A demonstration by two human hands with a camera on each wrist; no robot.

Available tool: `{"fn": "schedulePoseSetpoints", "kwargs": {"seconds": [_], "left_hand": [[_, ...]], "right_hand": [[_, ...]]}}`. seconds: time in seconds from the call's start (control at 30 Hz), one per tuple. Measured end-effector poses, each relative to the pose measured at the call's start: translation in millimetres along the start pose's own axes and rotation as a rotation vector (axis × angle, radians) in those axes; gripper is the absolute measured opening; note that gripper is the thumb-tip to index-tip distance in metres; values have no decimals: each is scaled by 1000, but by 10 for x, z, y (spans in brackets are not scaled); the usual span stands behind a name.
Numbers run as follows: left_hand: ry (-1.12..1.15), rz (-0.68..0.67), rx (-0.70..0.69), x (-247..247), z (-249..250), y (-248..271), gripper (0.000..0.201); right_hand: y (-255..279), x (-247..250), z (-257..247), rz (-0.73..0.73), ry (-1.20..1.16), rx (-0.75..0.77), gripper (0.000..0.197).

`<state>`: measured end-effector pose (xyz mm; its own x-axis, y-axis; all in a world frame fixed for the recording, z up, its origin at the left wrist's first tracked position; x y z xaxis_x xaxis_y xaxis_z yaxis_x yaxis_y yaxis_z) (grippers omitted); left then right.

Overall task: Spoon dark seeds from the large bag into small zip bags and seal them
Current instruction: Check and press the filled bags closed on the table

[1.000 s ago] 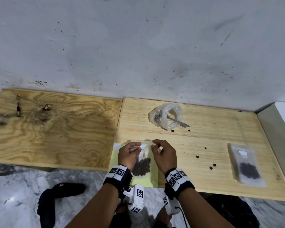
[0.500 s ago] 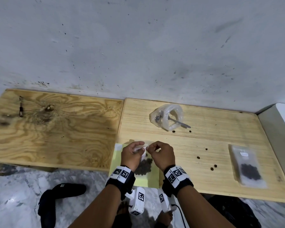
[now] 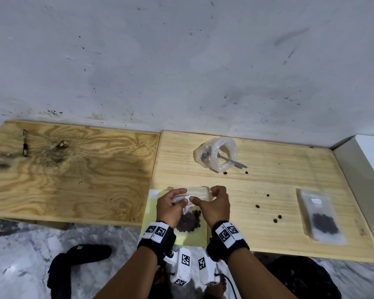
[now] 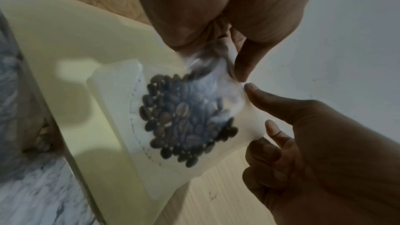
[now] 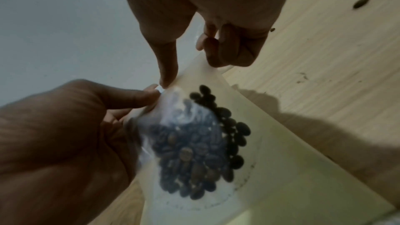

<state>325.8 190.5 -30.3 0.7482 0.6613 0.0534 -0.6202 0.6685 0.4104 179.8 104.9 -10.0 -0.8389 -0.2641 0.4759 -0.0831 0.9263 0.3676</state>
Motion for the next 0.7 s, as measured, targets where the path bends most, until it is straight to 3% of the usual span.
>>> {"fn": "schedulePoseSetpoints", "kwargs": {"seconds": [0.07,0.27,0.7], "left_hand": [[20,-4,9,-4,7,-7,26],[23,-6,-13,7,44,-49,16],[6,-44,-27,55,129,-10,27]], "right_hand": [[-3,-27,42,-55,-100,-59,57],[-58,-79,73,-54,-173,-45,42],[-37,-70,2,-66,-127,135,39]]}}
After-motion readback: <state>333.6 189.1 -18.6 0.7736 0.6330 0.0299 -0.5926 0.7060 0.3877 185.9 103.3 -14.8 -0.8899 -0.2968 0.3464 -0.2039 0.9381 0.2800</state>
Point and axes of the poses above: each hand's wrist, its own y-axis away from the middle knuckle, its own x-axis out of the back of the hand, z = x × y, the point moved 6 cm from there along -y, towards the middle knuckle, and after that the axes turned 1 degree about z, right-handed, at the moved point
